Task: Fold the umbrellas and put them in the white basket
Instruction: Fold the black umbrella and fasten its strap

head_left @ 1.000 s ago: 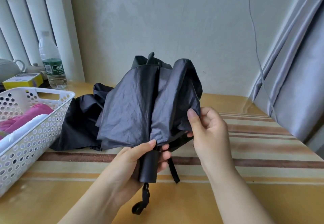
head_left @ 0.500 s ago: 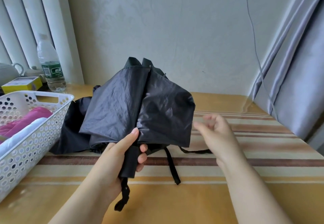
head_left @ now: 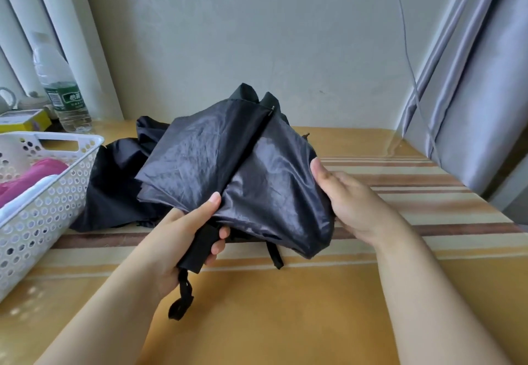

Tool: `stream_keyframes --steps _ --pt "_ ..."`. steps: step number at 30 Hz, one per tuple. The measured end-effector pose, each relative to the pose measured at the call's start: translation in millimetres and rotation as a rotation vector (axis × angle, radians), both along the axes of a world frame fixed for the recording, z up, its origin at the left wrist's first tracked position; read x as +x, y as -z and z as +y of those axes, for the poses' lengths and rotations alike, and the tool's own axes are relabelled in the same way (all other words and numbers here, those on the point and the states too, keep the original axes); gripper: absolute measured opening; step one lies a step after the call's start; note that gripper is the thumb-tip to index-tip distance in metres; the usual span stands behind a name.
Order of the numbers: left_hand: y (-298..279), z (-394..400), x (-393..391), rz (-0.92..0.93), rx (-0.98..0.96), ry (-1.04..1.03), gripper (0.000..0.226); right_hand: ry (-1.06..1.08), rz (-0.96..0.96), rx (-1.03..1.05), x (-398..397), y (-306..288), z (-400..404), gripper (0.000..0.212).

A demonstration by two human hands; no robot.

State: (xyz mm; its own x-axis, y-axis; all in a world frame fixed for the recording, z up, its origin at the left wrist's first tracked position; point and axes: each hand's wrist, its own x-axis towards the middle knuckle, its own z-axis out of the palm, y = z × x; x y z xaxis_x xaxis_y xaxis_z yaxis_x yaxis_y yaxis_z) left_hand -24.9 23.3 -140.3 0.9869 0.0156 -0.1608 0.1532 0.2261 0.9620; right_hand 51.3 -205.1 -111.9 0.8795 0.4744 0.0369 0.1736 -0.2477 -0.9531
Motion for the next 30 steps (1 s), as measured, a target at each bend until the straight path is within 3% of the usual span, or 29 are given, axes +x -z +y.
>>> stream_keyframes --steps 3,8,11,15,18,19,22,24,28,30 --pt "-0.5 1.0 -0.6 -0.013 0.048 0.01 0.031 -0.229 0.067 -0.292 -4.9 -0.5 1.9 0.08" --pt "2.1 4.0 0.1 -0.012 0.131 0.033 0.038 -0.386 0.032 -0.307 -11.7 -0.4 14.5 0.017" --pt "3.4 4.8 0.6 -0.017 0.15 0.058 0.044 -0.407 0.013 -0.136 -14.8 -7.4 18.9 0.008" --pt "1.8 8.6 2.8 0.021 0.005 0.036 0.043 -0.256 0.05 -0.004 -11.7 -33.9 6.3 0.027" --pt "-0.9 7.4 1.8 0.028 -0.084 0.059 0.047 -0.33 0.048 -0.194 -9.7 -42.5 -6.8 0.061" --pt "-0.7 6.7 1.2 0.013 -0.072 0.075 0.047 -0.381 0.058 -0.269 -11.0 -42.7 -9.6 0.063" --pt "-0.1 3.3 -2.1 -0.065 0.027 0.111 0.039 -0.492 0.072 -0.421 -19.0 -41.8 -9.5 0.033" --pt "0.1 2.0 -3.6 -0.074 0.037 0.107 0.033 -0.488 0.037 -0.43 -23.5 -42.3 -7.4 0.028" --pt "0.2 0.5 -4.7 -0.058 0.015 0.086 0.033 -0.502 0.107 -0.21 -32.5 -46.1 -1.1 0.054" --pt "0.5 1.8 -4.5 -0.076 0.028 0.077 0.036 -0.551 0.188 -0.259 -35.8 -45.0 2.0 0.045"
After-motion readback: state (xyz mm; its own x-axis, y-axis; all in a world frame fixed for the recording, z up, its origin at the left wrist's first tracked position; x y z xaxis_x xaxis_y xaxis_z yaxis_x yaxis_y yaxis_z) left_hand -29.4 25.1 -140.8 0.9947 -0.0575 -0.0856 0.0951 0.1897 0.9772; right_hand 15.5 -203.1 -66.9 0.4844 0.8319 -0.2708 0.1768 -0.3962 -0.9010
